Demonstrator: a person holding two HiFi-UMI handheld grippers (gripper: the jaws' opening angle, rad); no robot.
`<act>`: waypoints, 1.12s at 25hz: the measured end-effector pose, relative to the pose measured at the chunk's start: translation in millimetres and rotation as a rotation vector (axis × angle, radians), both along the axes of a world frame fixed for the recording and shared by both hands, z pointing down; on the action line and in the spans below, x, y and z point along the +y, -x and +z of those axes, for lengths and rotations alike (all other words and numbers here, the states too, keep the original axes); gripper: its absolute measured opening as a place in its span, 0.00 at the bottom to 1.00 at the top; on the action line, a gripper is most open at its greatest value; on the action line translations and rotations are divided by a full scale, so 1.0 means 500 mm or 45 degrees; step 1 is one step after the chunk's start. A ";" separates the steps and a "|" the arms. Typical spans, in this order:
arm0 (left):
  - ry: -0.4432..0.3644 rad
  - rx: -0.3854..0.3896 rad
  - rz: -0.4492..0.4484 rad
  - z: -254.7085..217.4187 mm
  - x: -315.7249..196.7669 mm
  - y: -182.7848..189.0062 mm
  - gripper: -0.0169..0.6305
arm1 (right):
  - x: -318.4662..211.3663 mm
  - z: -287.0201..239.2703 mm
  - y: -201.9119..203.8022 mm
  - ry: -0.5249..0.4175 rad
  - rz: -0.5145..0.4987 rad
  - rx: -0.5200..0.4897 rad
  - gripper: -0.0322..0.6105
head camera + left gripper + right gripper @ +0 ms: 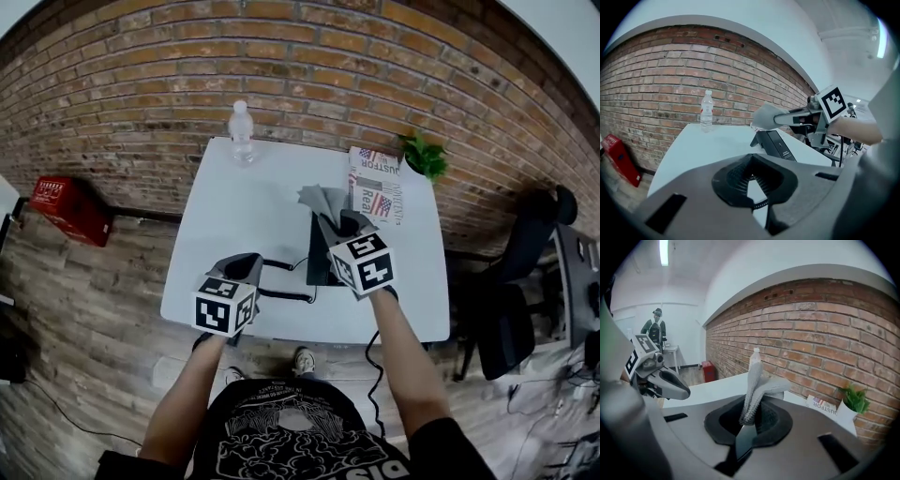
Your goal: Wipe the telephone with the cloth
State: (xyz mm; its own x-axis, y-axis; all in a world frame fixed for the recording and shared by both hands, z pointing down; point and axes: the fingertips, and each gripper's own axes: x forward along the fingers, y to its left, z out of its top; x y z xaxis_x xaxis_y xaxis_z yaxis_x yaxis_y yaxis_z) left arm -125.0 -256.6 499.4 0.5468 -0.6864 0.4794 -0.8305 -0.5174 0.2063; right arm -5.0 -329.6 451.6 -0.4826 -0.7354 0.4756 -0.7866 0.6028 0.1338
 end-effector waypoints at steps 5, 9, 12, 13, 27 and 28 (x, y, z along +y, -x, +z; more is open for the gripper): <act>0.003 -0.014 -0.046 0.000 0.000 0.011 0.04 | -0.050 0.010 0.024 -0.009 -0.062 0.081 0.07; -0.001 -0.027 -0.091 0.001 -0.001 0.031 0.04 | -0.074 0.050 0.052 0.017 -0.116 0.141 0.07; -0.007 -0.032 -0.123 0.000 -0.006 0.044 0.04 | -0.079 0.095 0.068 0.065 -0.160 0.200 0.07; -0.009 -0.032 -0.126 -0.001 -0.007 0.045 0.04 | -0.078 0.108 0.069 0.086 -0.164 0.208 0.07; 0.006 -0.027 -0.099 0.007 0.001 0.039 0.04 | -0.038 0.175 0.066 0.219 -0.145 0.193 0.07; 0.007 -0.026 -0.094 0.009 0.002 0.039 0.04 | -0.034 0.177 0.066 0.223 -0.142 0.192 0.07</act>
State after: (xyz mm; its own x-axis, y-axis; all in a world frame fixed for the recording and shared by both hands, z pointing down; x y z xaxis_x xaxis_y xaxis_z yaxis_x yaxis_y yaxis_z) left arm -144.7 -255.6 503.7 0.4850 -0.7217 0.4939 -0.8703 -0.4536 0.1918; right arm -38.2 -346.6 540.3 -0.4701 -0.5817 0.6637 -0.6928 0.7092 0.1308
